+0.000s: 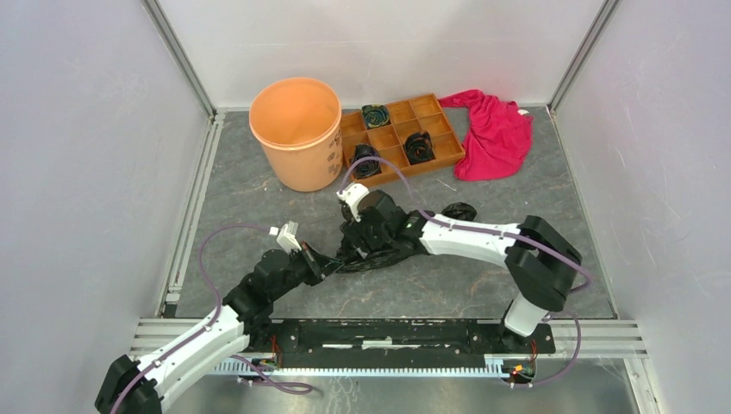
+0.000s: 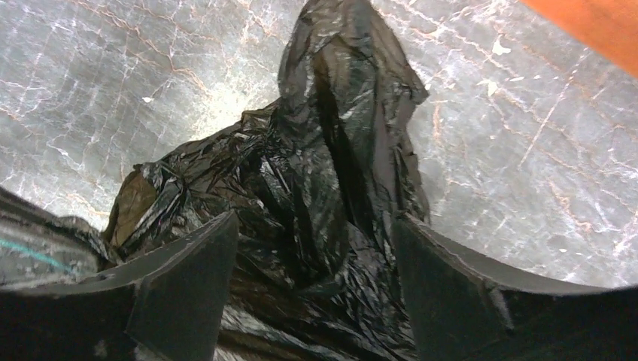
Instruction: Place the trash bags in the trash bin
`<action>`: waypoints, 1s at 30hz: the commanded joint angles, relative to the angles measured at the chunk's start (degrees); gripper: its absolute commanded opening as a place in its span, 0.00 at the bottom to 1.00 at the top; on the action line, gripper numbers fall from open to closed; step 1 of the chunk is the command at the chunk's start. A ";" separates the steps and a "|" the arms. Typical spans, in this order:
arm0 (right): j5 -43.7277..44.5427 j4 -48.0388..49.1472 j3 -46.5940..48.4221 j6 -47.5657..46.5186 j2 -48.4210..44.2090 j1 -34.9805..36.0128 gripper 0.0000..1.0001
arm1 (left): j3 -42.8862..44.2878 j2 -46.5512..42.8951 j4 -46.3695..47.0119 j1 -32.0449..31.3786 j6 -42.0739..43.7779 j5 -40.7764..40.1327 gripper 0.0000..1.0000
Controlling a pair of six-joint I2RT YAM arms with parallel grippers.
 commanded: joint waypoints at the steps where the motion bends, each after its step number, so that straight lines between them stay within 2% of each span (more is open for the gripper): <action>1: 10.00 5.74 3.70 0.48 2.85 1.49 0.74 | -0.12 -0.86 -2.23 0.03 -2.05 1.58 0.02; 2: 11.18 7.17 3.51 -0.42 3.39 1.51 0.68 | -0.23 -0.98 -2.73 0.03 -2.17 1.60 0.02; 6: 14.35 11.87 4.44 -3.00 4.91 1.38 0.19 | -0.69 -0.48 -4.33 0.02 -2.66 2.56 0.04; 8: 16.93 12.20 5.40 -5.26 3.46 1.32 0.00 | -0.23 0.50 -5.18 0.03 -2.44 3.11 0.11; 12: 13.23 14.59 4.86 -13.97 -2.86 0.09 0.00 | 4.06 1.66 -9.90 0.03 0.55 4.81 0.38; 14: 9.47 14.02 4.40 -16.77 -6.28 -1.16 0.00 | 7.15 1.36 -12.53 0.03 2.53 5.29 0.56; 16: 3.66 14.06 2.84 -18.36 -10.29 -3.31 0.00 | 11.20 0.73 -16.05 0.08 4.54 5.16 0.75; 18: -3.85 15.35 0.41 -18.72 -14.51 -6.25 0.00 | 15.17 -0.02 -19.10 0.08 6.87 4.83 0.87; 20: -13.46 16.96 -1.96 -18.73 -18.47 -9.44 0.00 | 19.52 -0.66 -22.58 0.10 9.40 3.54 0.95; 23: -19.66 17.48 -3.84 -18.53 -22.97 -12.06 0.00 | 27.56 -0.70 -28.48 0.10 14.61 0.04 1.00; 30: -22.20 10.07 -0.91 -19.23 -26.65 -12.74 0.00 | 49.33 2.22 -40.61 0.07 25.77 -13.03 1.00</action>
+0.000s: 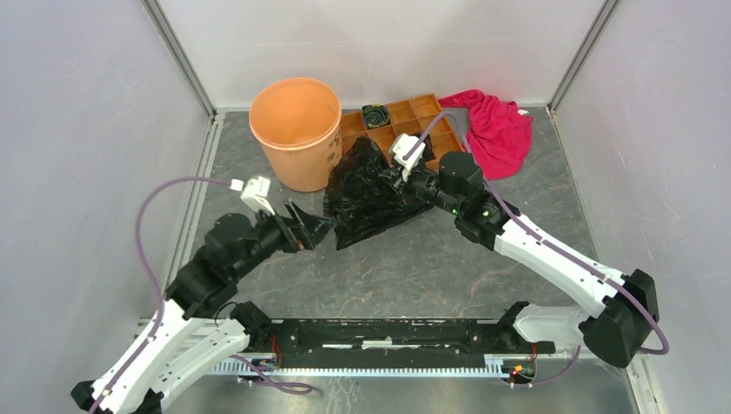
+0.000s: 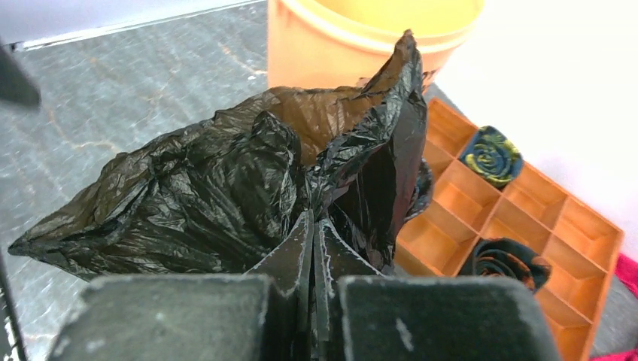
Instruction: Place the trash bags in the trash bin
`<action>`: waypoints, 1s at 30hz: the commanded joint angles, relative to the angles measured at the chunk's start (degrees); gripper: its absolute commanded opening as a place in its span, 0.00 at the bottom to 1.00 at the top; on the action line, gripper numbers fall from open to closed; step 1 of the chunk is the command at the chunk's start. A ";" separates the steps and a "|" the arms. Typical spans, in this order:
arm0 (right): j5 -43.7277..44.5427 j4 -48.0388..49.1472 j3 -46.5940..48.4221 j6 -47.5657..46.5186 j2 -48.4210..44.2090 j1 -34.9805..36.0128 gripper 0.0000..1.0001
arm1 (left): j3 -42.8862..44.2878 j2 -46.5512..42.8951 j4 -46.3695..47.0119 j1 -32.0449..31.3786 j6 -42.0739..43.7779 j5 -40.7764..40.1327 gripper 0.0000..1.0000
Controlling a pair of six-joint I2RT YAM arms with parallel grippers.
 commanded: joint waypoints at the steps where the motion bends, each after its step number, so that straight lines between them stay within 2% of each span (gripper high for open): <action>1: -5.13 -3.43 1.02 -1.45 -2.86 0.19 0.00 | 13.18 2.18 -8.87 0.11 11.80 -10.29 1.00; 6: -8.41 -5.25 1.02 -0.79 -4.30 0.19 0.00 | 21.72 8.02 -9.33 0.07 15.58 -9.62 1.00; 10: -7.29 -6.84 2.57 1.25 -5.34 0.23 0.00 | 22.58 13.43 -7.44 0.11 16.49 -5.22 1.00; 17: -9.10 -10.01 4.18 2.27 -8.56 0.19 0.00 | 19.33 16.46 -3.47 0.10 15.46 -3.31 1.00; 22: -10.58 -11.05 4.45 2.16 -9.57 0.15 0.00 | 15.50 17.15 -0.58 0.07 15.33 3.72 1.00; 26: -12.71 -11.95 4.67 2.16 -9.81 0.21 0.00 | 12.40 18.48 1.59 0.07 14.47 5.81 1.00; 30: -14.07 -13.00 3.95 1.59 -10.52 0.19 0.00 | 11.38 20.55 2.34 0.07 14.50 4.73 0.91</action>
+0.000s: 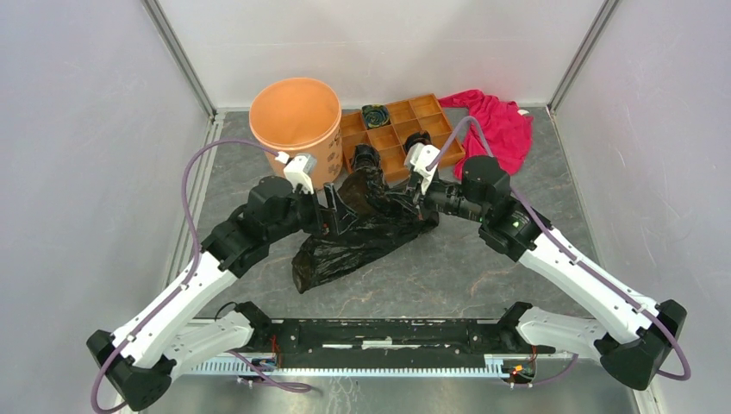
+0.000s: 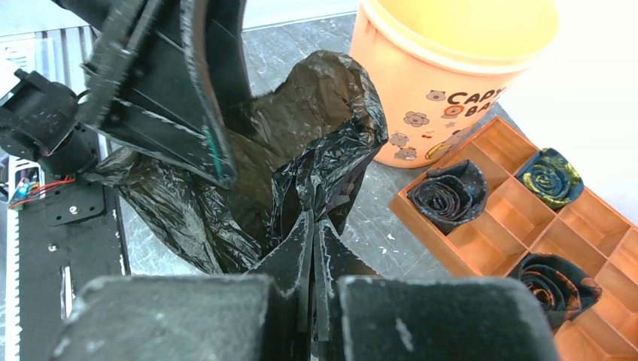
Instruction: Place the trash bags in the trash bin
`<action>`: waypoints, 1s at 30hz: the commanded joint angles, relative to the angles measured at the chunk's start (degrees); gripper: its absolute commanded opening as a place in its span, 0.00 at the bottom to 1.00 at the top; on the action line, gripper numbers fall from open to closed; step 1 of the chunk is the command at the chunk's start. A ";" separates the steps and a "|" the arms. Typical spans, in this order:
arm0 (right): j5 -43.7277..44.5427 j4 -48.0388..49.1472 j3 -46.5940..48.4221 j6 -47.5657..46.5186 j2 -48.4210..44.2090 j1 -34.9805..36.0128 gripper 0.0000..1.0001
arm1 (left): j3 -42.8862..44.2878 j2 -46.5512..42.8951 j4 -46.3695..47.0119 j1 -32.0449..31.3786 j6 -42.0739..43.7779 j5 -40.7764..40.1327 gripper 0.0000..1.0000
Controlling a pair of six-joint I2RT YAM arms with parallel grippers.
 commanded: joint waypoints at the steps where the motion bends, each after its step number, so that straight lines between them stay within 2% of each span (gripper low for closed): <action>1: -2.91 -0.36 1.56 -0.12 -1.82 0.04 0.00 | -0.75 1.99 3.90 0.10 1.37 0.51 0.87; 4: -3.67 -0.51 0.78 -0.82 -2.32 0.08 0.00 | 0.17 3.02 3.32 0.09 2.78 -2.24 0.63; 5: -3.62 -0.50 0.71 -1.08 -2.32 0.06 0.00 | 1.17 3.20 2.40 0.07 3.82 -3.22 0.54; 6: -3.28 -0.53 0.60 -1.13 -2.13 0.03 0.00 | 2.80 3.28 1.18 0.11 5.07 -4.06 0.38; 8: -2.96 0.36 0.78 -1.02 -1.29 0.00 0.00 | 6.40 2.61 -2.43 0.11 7.44 -6.97 0.20; 11: -3.18 3.00 2.60 0.86 1.43 0.03 0.00 | 11.72 -0.54 -6.45 0.10 9.49 -13.14 0.04; 15: -5.98 7.80 8.99 6.47 8.98 0.03 0.02 | 19.84 -5.43 -10.86 0.09 10.58 -19.89 0.02; 19: -13.10 10.98 19.47 14.60 17.11 0.12 0.03 | 27.58 -8.93 -12.13 0.08 11.16 -18.97 0.02; 22: -12.59 10.97 22.89 17.33 19.32 0.14 0.09 | 30.30 -9.58 -12.31 0.06 9.91 -15.14 0.02; 25: -5.68 8.37 19.54 16.01 18.07 0.09 0.20 | 27.44 -8.32 -11.36 0.09 7.52 -8.22 0.02; 28: 8.31 1.65 14.92 14.10 16.66 0.00 0.32 | 20.24 -7.43 -5.85 0.06 4.06 -3.26 0.02; 30: 19.57 -2.28 11.63 12.84 15.84 -0.06 0.45 | 14.02 -6.95 0.30 0.11 0.78 1.14 0.02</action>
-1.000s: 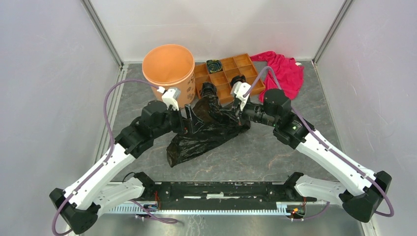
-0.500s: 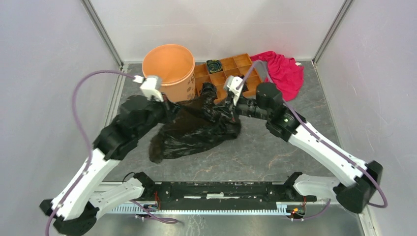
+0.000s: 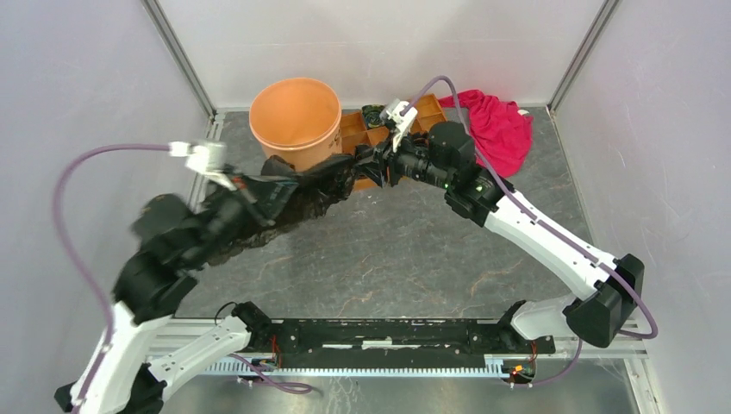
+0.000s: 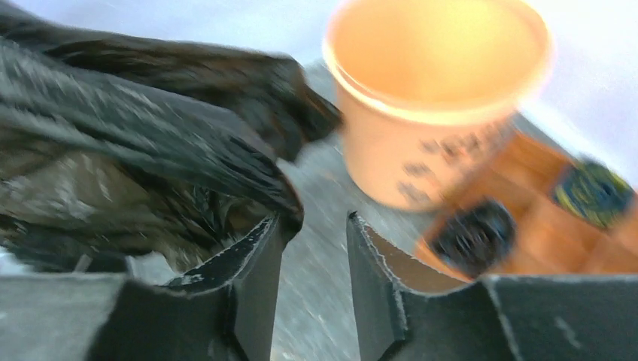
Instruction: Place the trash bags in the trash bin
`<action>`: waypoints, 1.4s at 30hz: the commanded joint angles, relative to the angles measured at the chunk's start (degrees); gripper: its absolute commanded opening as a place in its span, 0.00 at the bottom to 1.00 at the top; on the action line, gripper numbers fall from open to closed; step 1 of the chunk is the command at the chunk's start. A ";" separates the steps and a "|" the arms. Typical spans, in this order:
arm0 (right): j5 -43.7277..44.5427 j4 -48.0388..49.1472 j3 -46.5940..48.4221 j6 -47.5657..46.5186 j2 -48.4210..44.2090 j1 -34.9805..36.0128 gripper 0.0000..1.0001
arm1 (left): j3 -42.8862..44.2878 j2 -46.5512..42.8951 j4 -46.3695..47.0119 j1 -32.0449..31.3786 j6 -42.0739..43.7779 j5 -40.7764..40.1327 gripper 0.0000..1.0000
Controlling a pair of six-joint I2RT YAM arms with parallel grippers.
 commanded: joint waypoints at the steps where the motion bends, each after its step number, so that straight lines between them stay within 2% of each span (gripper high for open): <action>1: 25.41 -10.55 -6.33 -1.20 -1.92 -0.30 0.50 | -12.66 4.45 9.75 0.07 -7.83 11.57 0.02; 3: 33.17 -15.73 -8.49 -0.30 -2.20 -0.73 0.63 | -17.81 5.91 14.88 0.01 -11.41 13.23 0.02; 6: 37.19 -20.37 -13.23 2.64 -4.55 -0.81 0.79 | -24.20 8.30 21.20 0.06 -16.05 15.30 0.02; 9: 36.52 -19.93 -19.57 7.18 -9.87 -0.77 0.88 | -28.50 10.07 27.06 0.01 -19.86 18.40 0.02; 13: 29.84 -11.95 -29.79 15.26 -18.56 -0.88 0.98 | -29.76 10.14 30.12 0.06 -21.82 18.35 0.02; 17: 22.59 -2.89 -36.44 25.52 -22.58 -1.06 0.98 | -28.53 9.17 30.20 0.06 -22.81 15.05 0.02; 23: 9.51 11.73 -46.00 44.40 -22.45 -0.36 0.98 | -28.38 9.00 31.27 0.04 -24.40 11.97 0.02; 27: 10.92 18.66 -51.87 49.38 -22.88 2.86 0.98 | -28.70 9.55 33.74 0.06 -25.52 12.15 0.02; 32: 12.66 33.70 -58.60 58.49 -20.44 8.02 0.98 | -26.55 11.14 34.73 0.05 -25.31 13.09 0.02; 34: 13.16 38.40 -59.70 58.73 -18.20 8.99 0.98 | -25.97 11.49 34.89 0.01 -25.27 13.43 0.02; 37: 14.38 39.95 -60.07 55.14 -15.29 9.07 0.98 | -25.56 11.55 34.86 0.02 -25.23 13.68 0.02; 42: 15.03 52.86 -64.29 55.42 -11.04 8.95 0.98 | -25.96 10.88 34.93 0.01 -25.11 14.04 0.02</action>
